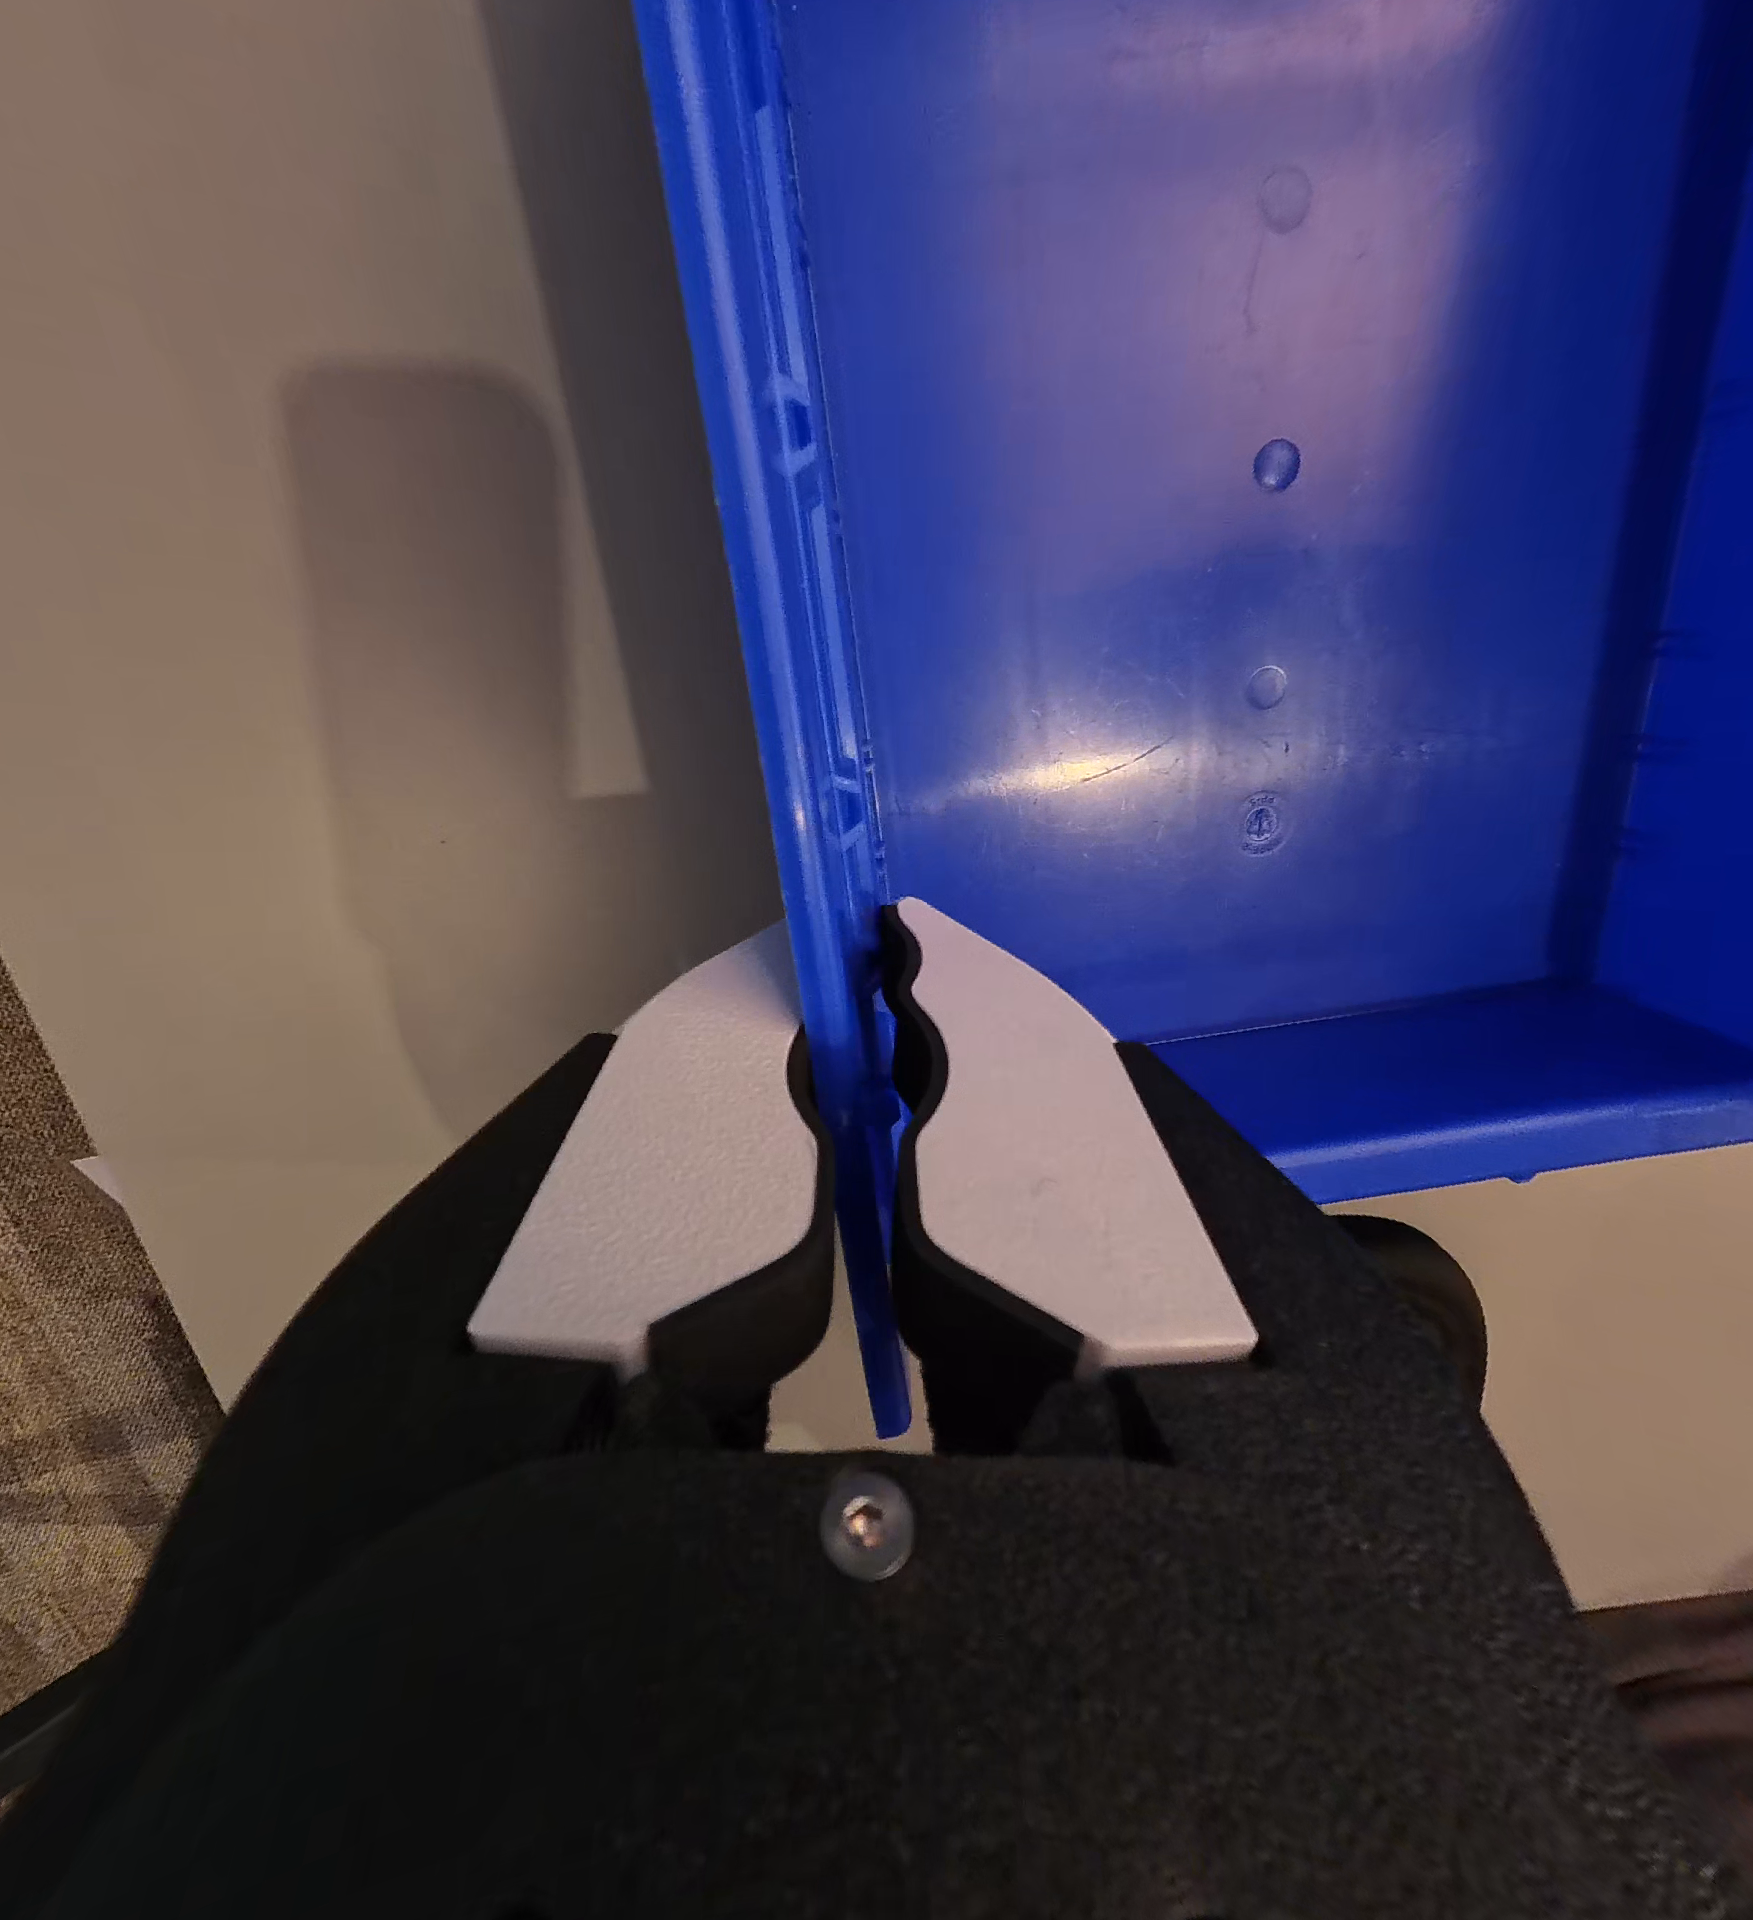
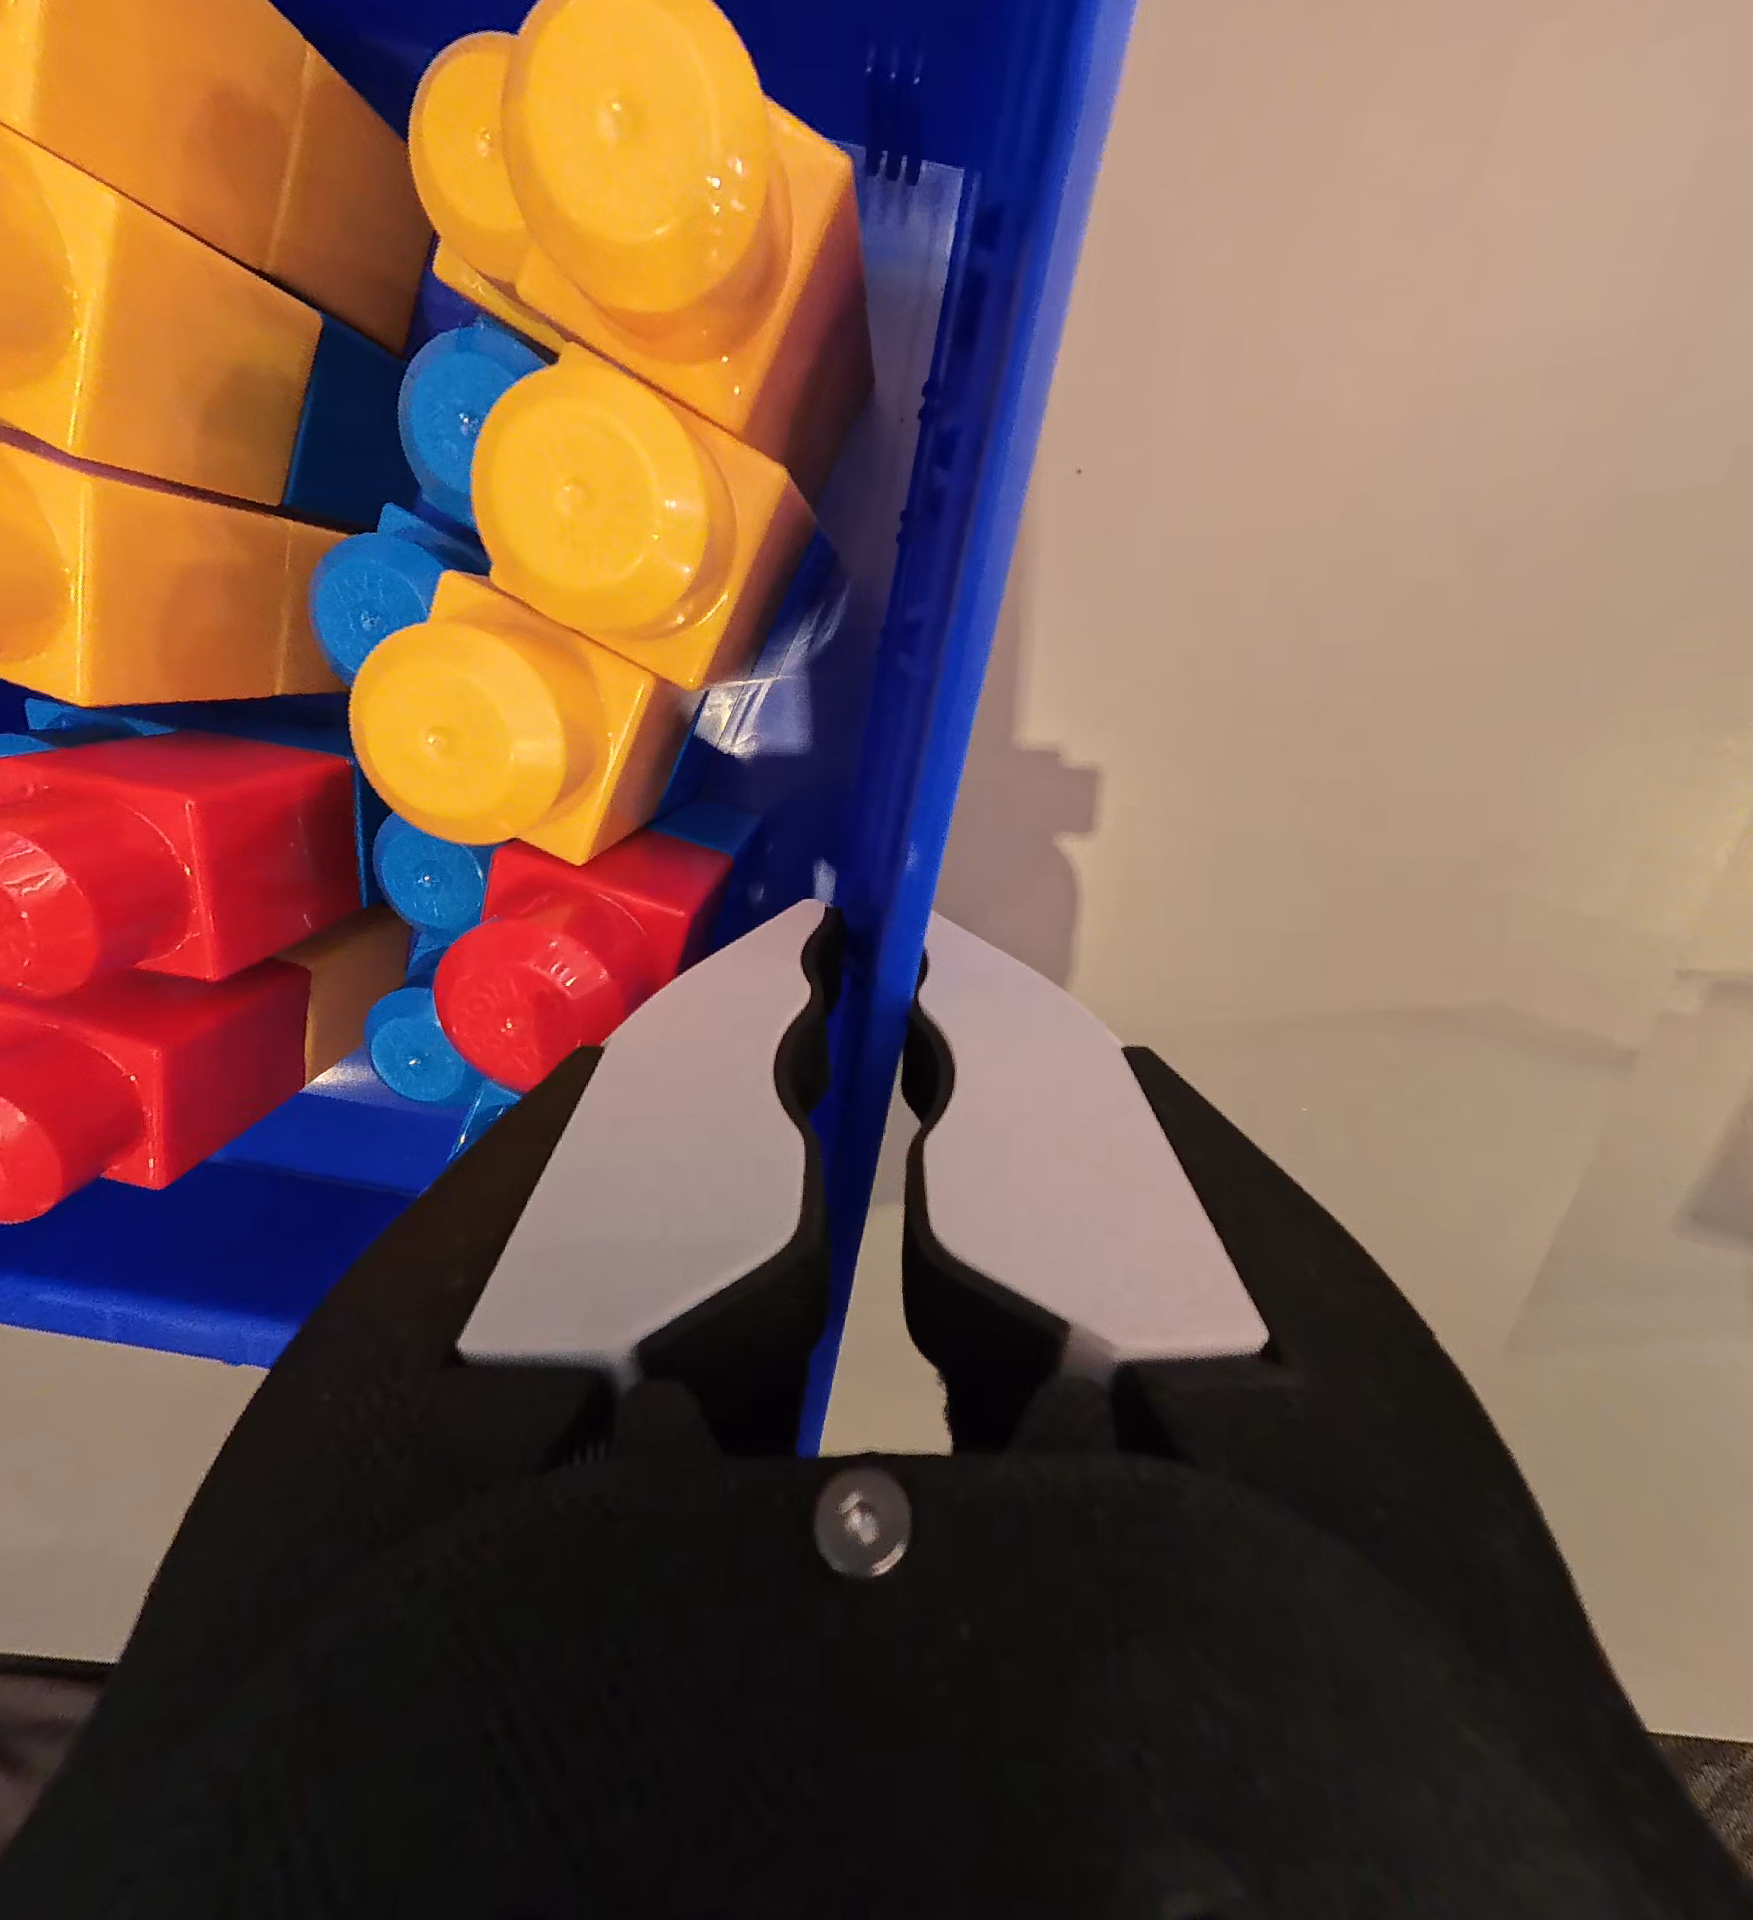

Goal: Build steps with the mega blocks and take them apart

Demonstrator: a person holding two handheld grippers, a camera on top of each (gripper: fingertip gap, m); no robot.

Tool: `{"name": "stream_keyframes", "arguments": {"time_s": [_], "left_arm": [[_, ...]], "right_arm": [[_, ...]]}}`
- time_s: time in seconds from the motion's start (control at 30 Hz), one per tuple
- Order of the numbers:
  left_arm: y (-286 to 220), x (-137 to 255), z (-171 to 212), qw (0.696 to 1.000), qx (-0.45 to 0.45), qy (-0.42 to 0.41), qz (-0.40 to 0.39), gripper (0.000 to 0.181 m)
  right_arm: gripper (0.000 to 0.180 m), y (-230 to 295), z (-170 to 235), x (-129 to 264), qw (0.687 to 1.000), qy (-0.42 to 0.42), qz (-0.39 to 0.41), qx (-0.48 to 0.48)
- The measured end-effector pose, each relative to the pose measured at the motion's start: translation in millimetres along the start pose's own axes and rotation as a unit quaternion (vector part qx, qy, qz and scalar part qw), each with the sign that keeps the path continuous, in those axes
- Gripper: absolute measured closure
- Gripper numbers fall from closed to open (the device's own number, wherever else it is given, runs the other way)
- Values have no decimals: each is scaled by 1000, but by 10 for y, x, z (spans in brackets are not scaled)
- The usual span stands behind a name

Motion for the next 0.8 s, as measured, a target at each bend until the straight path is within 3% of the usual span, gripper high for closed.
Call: {"name": "stream_keyframes", "arguments": {"time_s": [0.8], "left_arm": [[-34, -13, -12, 1000, -5, 0, 4, 175]], "right_arm": [[171, 41, 73, -117, 999, 39, 0, 20]]}}
Point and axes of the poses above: each gripper's, where its closed fingertips meet, x back along the fingers, z out of its underside, y = z × x across the jaws, the point moved 2 cm from there along x, back along the fingers, and after that the axes turned 10 degrees about -y, right-handed, at the moved point
